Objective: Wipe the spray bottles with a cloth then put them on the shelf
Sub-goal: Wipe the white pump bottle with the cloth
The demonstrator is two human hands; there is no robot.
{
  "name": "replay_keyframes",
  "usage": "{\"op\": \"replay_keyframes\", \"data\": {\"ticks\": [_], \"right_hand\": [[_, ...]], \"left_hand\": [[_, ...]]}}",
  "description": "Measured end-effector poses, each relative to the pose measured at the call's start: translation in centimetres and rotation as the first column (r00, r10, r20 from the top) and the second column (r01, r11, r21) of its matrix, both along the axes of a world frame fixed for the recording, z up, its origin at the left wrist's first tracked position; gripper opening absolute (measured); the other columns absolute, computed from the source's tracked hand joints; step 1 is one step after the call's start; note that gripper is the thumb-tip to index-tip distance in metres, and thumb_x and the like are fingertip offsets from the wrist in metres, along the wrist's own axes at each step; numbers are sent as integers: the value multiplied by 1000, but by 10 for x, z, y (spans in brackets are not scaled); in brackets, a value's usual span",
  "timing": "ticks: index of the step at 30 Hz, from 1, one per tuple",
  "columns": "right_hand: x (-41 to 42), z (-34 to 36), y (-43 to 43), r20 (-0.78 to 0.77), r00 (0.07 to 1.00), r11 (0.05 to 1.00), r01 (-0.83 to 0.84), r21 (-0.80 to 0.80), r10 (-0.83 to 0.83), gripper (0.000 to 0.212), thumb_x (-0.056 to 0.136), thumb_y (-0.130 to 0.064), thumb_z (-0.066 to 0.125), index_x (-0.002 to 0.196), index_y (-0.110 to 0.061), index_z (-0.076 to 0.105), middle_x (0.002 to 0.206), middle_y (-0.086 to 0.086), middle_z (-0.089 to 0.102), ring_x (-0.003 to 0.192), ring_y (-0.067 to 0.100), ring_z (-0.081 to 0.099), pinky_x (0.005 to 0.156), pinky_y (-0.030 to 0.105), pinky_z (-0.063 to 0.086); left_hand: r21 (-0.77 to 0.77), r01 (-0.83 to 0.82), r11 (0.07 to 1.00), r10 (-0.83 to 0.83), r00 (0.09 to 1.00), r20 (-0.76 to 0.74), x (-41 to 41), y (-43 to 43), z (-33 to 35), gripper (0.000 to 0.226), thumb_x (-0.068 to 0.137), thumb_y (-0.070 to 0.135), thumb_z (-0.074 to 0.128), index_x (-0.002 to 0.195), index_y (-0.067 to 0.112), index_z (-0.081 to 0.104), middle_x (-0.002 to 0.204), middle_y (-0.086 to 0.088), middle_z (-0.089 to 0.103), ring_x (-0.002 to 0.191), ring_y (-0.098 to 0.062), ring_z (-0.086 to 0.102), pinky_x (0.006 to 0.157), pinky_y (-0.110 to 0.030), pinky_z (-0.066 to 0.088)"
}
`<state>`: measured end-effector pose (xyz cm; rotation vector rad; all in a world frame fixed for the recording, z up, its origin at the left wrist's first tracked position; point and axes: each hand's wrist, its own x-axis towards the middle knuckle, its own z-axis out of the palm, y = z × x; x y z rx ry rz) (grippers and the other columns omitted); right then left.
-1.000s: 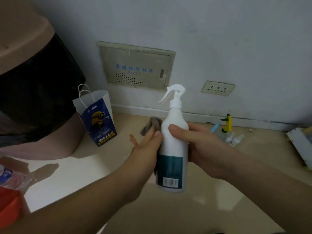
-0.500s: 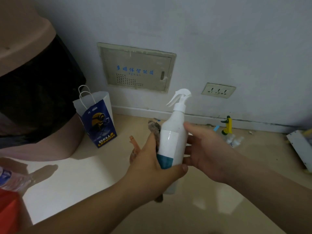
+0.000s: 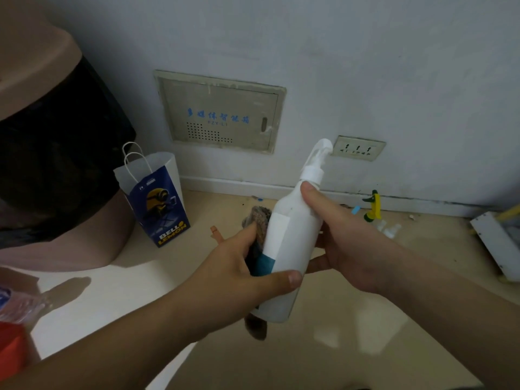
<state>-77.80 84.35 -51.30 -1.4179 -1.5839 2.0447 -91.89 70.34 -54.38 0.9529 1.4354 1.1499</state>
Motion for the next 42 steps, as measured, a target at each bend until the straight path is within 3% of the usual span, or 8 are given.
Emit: {"op": "replay_keyframes", "data": {"ticks": [6,10,15,19,25,30,37,42], "right_hand": [[-10,-3,-14,-18,999,998,-44,55,45,46,99,-64,53,120,-29,73,114,1,78,107,25,75,74,47,65],[-14,-3,-11,35,998,997,48,66,-50,47,98,-65,53,117,-29,75,103,-2,81,101,24,76,75,39,60],[-11,2,-8,32,995,994,88,68,-90,48,99,-65,51,122,-29,72,105,-1,80,101,24,75,63,39,62],[-15,5,-17,-11,1000,993,9,115,-8,40,101,-62,50,118,-34,74,106,-3,80,102,23,76,69,42,65],[-17,4,-30,-31,998,986,-55,160,61,40,101,-59,52,112,-26,73,102,0,79,88,14,77,61,32,63],[-15,-1,-33,-77,994,970,-54,237,74,36,101,-54,51,122,-30,69,109,-8,78,98,11,76,85,43,64],[-17,1,-25,-21,995,980,100,173,-98,40,100,-62,50,112,-33,75,101,-7,80,98,17,75,76,38,60],[-17,1,-25,-70,983,976,178,128,-170,38,101,-57,53,123,-30,68,109,-4,78,92,17,78,68,43,66]], "left_hand": [[192,-17,981,100,897,-431,15,9,7,96,78,18,72,151,53,20,148,22,43,135,-2,48,105,-38,52],[82,140,987,21,394,-919,56,-6,-10,95,81,43,59,162,30,10,172,2,-1,158,-34,-7,125,-53,20],[428,123,895,240,676,-697,21,5,1,27,99,23,49,122,27,64,130,10,61,127,-19,52,109,-40,42],[477,25,879,378,575,-726,3,16,2,31,94,25,66,125,22,65,124,5,58,105,-22,55,87,-41,48],[381,-63,922,284,779,-559,22,14,-1,49,105,33,42,153,31,38,135,10,52,122,-9,55,99,-39,51],[-110,-339,934,335,941,-51,-7,29,-16,35,102,46,46,105,20,69,96,-3,75,101,-35,70,92,-59,56],[256,-78,963,227,745,-627,47,-2,-9,65,97,48,37,159,39,17,158,11,28,141,-8,37,113,-29,39],[-120,-230,966,196,951,-240,5,24,-33,28,103,50,34,120,42,55,119,1,66,114,-25,63,100,-55,51]]}}
